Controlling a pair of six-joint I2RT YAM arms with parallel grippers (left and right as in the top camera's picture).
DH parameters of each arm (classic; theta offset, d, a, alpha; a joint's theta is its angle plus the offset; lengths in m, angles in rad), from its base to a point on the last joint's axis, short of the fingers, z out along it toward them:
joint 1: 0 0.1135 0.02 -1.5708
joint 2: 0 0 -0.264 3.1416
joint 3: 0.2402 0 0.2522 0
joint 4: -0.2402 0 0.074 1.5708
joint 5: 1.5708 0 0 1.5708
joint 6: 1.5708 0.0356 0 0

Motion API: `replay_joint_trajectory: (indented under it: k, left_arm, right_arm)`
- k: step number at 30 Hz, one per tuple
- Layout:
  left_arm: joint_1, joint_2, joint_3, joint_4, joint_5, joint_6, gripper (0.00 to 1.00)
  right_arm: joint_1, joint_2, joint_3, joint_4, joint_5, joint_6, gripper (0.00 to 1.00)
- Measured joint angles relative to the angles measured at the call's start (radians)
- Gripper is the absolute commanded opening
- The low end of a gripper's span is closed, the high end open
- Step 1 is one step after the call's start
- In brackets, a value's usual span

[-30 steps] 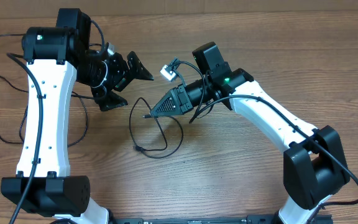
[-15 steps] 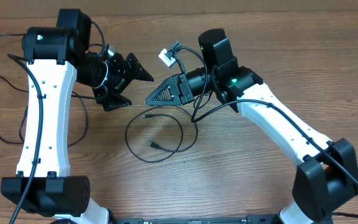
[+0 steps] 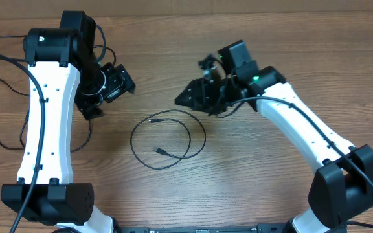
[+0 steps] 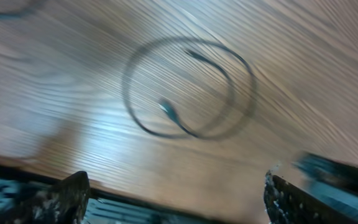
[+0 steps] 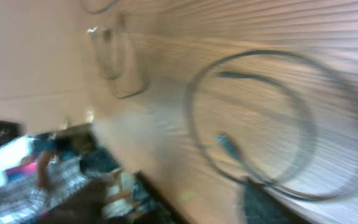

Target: Untangle cables

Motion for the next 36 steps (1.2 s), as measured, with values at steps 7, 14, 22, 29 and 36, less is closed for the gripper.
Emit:
replay_joint_trajectory:
  k: [7,14,22,29,36]
  left_arm:
    - [0.000,0.000,-0.135,0.016,-0.080,0.058,0.99]
    - [0.000,-0.004,-0.245,0.025,-0.048,0.143,0.97]
    - [-0.061,-0.278,-0.375,0.134,-0.051,0.158,1.00]
    - [-0.098,-0.481,-0.613,0.317,-0.066,0.136,1.00]
    - [-0.108,-0.317,-0.789,0.486,-0.080,0.085,0.83]
  right_arm:
    - [-0.121,0.000,0.000,-0.122,0.173,0.002,1.00]
    - [-0.168,0.000,0.000,-0.134,0.287,0.002,1.00]
    - [-0.167,0.000,0.000,-0.133,0.319,0.002,1.00]
    - [-0.167,0.000,0.000,-0.132,0.322,0.002,1.00]
    - [-0.167,0.000,0.000,-0.132,0.323,0.002,1.00]
